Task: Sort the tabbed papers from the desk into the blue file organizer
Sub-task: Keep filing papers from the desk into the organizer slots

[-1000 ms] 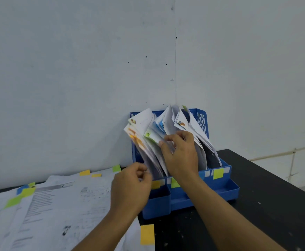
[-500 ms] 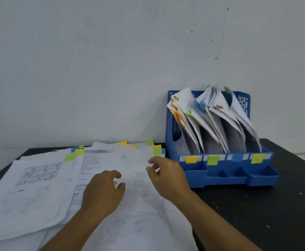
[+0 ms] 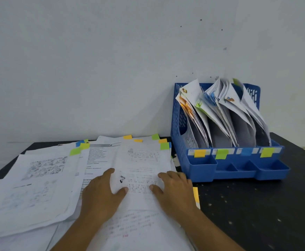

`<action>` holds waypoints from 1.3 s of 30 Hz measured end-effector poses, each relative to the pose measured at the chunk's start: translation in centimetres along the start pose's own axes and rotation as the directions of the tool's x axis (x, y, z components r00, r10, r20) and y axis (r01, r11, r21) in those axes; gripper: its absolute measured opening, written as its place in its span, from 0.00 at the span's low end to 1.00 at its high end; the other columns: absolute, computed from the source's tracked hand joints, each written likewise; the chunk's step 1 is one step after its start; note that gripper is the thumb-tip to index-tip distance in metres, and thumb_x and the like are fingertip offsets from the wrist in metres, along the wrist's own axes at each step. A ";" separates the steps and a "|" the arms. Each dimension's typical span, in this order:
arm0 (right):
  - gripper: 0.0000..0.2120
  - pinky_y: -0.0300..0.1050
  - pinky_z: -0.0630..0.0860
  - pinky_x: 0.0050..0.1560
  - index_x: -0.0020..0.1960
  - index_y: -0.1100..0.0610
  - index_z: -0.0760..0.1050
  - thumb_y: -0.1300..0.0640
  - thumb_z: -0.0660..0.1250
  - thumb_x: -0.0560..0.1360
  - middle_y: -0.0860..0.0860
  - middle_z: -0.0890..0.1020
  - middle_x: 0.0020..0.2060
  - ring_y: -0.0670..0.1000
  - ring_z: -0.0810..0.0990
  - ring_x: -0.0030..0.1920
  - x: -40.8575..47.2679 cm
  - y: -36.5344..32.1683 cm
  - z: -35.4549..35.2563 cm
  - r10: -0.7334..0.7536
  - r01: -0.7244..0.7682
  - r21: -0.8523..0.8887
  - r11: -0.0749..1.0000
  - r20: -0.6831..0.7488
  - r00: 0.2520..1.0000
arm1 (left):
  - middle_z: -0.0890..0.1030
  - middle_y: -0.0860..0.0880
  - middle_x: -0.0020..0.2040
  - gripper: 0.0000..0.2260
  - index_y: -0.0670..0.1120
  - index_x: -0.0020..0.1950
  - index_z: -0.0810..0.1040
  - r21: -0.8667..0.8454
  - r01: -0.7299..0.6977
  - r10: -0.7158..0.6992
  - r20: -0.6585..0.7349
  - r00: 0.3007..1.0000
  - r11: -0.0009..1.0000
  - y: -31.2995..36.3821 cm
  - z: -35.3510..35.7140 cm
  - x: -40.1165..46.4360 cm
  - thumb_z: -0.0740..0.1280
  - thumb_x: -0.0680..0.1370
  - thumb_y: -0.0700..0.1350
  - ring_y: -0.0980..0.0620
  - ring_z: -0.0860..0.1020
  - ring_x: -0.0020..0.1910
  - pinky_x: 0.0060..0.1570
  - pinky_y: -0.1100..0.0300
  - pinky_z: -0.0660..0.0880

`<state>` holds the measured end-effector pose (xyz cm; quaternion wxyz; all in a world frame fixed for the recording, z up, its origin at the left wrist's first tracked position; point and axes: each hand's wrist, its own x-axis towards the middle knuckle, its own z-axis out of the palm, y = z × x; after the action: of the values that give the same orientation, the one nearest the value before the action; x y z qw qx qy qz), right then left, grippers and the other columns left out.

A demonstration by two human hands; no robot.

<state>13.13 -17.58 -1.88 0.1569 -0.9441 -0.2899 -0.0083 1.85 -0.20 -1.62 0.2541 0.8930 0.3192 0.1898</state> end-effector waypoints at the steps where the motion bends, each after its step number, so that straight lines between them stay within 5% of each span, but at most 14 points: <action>1: 0.27 0.52 0.58 0.72 0.75 0.44 0.65 0.34 0.54 0.80 0.45 0.68 0.72 0.52 0.61 0.73 0.0 0.0 0.0 -0.002 0.002 0.004 1.000 0.010 1.000 | 0.77 0.51 0.64 0.32 0.53 0.73 0.66 -0.119 -0.005 0.003 -0.016 1.000 0.993 0.1 -0.1 0.0 0.73 0.72 0.56 0.50 0.75 0.61 0.59 0.52 0.72; 5: 0.27 0.51 0.57 0.72 0.73 0.44 0.67 0.34 0.54 0.79 0.44 0.67 0.73 0.51 0.60 0.74 -0.1 0.0 -0.2 -0.018 0.017 0.026 1.000 0.033 0.999 | 0.79 0.52 0.57 0.30 0.54 0.69 0.69 -0.579 0.081 -0.100 -0.001 0.995 0.811 1.1 -1.2 0.4 0.77 0.70 0.44 0.54 0.79 0.51 0.45 0.59 0.75; 11: 0.26 0.49 0.55 0.73 0.72 0.42 0.70 0.38 0.66 0.76 0.43 0.67 0.74 0.50 0.59 0.74 -0.3 1.2 -2.3 -0.093 0.060 0.170 0.984 0.192 0.977 | 0.81 0.47 0.57 0.30 0.55 0.70 0.66 -0.830 0.311 -0.215 0.235 0.948 0.462 1.0 -2.7 1.4 0.74 0.73 0.42 0.44 0.82 0.52 0.53 0.44 0.78; 15: 0.30 0.47 0.57 0.75 0.72 0.41 0.69 0.44 0.74 0.72 0.42 0.66 0.73 0.47 0.60 0.75 -0.5 2.4 -3.6 -0.130 0.042 0.309 0.950 0.269 0.954 | 0.84 0.46 0.54 0.23 0.52 0.66 0.72 -0.785 0.339 -0.210 0.268 0.940 0.519 0.7 -2.0 1.3 0.73 0.74 0.40 0.44 0.83 0.49 0.52 0.42 0.79; 19: 0.45 0.49 0.57 0.76 0.79 0.41 0.54 0.46 0.77 0.70 0.43 0.56 0.79 0.49 0.55 0.78 -0.7 2.4 -3.8 -0.103 -0.004 0.368 0.930 0.270 0.957 | 0.85 0.48 0.49 0.21 0.49 0.66 0.74 -0.784 0.281 -0.196 0.206 0.959 0.553 0.4 -2.3 1.3 0.67 0.76 0.32 0.45 0.83 0.47 0.50 0.45 0.79; 22: 0.49 0.49 0.61 0.75 0.81 0.42 0.46 0.45 0.75 0.72 0.44 0.57 0.79 0.49 0.60 0.76 -0.6 1.8 -3.7 -0.026 -0.079 0.484 0.871 0.207 0.978 | 0.85 0.47 0.51 0.17 0.48 0.60 0.78 -0.811 0.239 -0.135 0.197 0.971 0.535 0.2 -3.1 1.2 0.65 0.77 0.30 0.45 0.84 0.48 0.52 0.47 0.78; 26: 0.40 0.44 0.74 0.64 0.81 0.46 0.48 0.47 0.68 0.78 0.46 0.72 0.71 0.45 0.74 0.64 -0.3 1.5 -4.0 0.067 -0.121 0.709 0.695 0.104 0.992 | 0.84 0.46 0.56 0.18 0.47 0.64 0.76 -0.849 0.230 -0.079 0.219 0.972 0.476 -0.3 -4.2 1.1 0.64 0.77 0.31 0.42 0.83 0.52 0.56 0.43 0.76; 31: 0.25 0.40 0.75 0.56 0.71 0.43 0.66 0.50 0.69 0.77 0.45 0.85 0.48 0.44 0.81 0.55 -0.4 1.8 -5.0 0.134 -0.082 0.882 0.464 0.022 0.991 | 0.83 0.45 0.57 0.19 0.47 0.65 0.75 -0.860 0.215 -0.016 0.235 0.972 0.462 0.1 -4.7 0.4 0.62 0.78 0.30 0.41 0.82 0.54 0.55 0.42 0.78; 34: 0.05 0.35 0.77 0.43 0.53 0.50 0.82 0.53 0.69 0.78 0.46 0.86 0.41 0.44 0.84 0.45 -0.6 2.1 -6.1 0.095 -0.055 0.887 0.458 0.013 0.995 | 0.83 0.44 0.56 0.19 0.47 0.65 0.75 -0.872 0.205 -0.016 0.221 0.975 0.446 0.5 -4.8 0.4 0.62 0.77 0.31 0.39 0.82 0.54 0.58 0.40 0.74; 39: 0.06 0.34 0.76 0.36 0.46 0.52 0.83 0.52 0.68 0.79 0.46 0.86 0.40 0.42 0.82 0.38 -1.4 2.4 -7.8 0.056 0.012 0.861 0.509 -0.047 0.997 | 0.86 0.48 0.47 0.18 0.51 0.59 0.76 -0.853 0.114 -0.067 0.093 0.993 0.510 1.9 -4.7 0.4 0.66 0.77 0.31 0.44 0.82 0.50 0.54 0.46 0.76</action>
<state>13.86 -22.52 4.71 0.6140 -0.7450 -0.2382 0.1061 0.66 0.34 3.27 0.6779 0.6384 0.2243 0.2875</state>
